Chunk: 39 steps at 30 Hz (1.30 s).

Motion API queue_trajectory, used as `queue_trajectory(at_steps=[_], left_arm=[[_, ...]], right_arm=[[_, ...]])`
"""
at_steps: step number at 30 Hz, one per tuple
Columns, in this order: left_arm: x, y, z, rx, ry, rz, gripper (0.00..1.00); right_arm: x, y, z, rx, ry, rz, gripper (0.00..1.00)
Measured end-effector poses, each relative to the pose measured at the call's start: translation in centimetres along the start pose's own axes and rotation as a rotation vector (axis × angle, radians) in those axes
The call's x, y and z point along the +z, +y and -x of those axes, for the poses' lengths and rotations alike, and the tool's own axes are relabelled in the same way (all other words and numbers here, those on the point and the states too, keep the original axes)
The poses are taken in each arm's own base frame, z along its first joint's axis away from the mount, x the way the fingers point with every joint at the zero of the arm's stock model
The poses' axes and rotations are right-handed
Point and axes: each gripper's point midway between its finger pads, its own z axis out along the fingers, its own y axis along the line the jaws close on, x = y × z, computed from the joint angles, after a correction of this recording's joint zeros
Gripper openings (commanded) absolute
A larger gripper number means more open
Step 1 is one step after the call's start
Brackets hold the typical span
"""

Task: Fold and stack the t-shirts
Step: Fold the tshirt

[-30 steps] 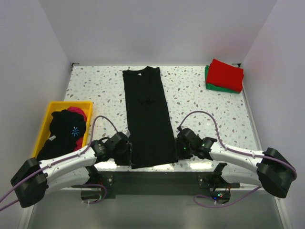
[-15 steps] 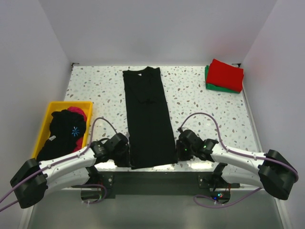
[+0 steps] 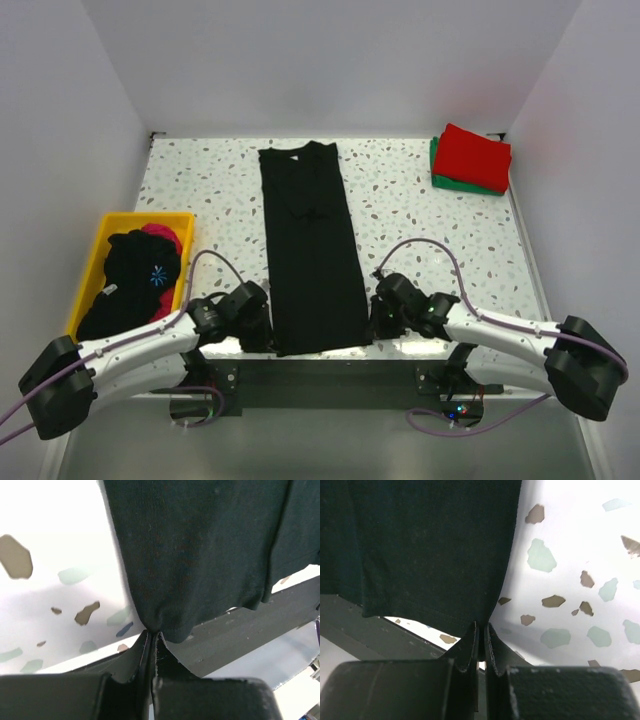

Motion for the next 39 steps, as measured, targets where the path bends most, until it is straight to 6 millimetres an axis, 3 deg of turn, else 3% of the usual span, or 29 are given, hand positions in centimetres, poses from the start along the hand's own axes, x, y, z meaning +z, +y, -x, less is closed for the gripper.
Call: queue_trajectory(at_steps=[9, 14, 18, 22, 28, 33, 39], left_arm=[[-1.5, 0.4, -0.5, -0.009, -0.011, 0.005, 0.0], [-2.9, -0.8, 1.2, 0.013, -0.07, 0.024, 0.0], [-4.1, -3.3, 4.0, 0.057, -0.159, 0.011, 0.0], [-4.3, -4.7, 7.4, 0.064, -0.226, 0.021, 0.0], [-3.4, -3.8, 13.4, -0.001, -0.31, 0.068, 0.0], [-2.7, -4.9, 19.0, -0.036, -0.379, 0.07, 0.0], [-1.7, -5.5, 24.6, -0.092, -0.441, 0.067, 0.0]], right_arm=[[-0.9, 1.9, -1.9, -0.042, 0.017, 0.069, 0.0], [-1.7, 2.4, -1.0, -0.054, 0.0, 0.04, 0.0], [-3.2, 4.9, 2.9, -0.057, -0.08, 0.061, 0.0], [-3.5, 5.9, 8.6, -0.005, -0.165, 0.059, 0.0], [-1.3, 5.5, 14.3, 0.044, -0.183, 0.014, 0.0], [1.6, 4.0, 18.3, 0.1, -0.173, -0.022, 0.0], [3.3, 3.1, 23.1, 0.152, -0.197, -0.03, 0.0]])
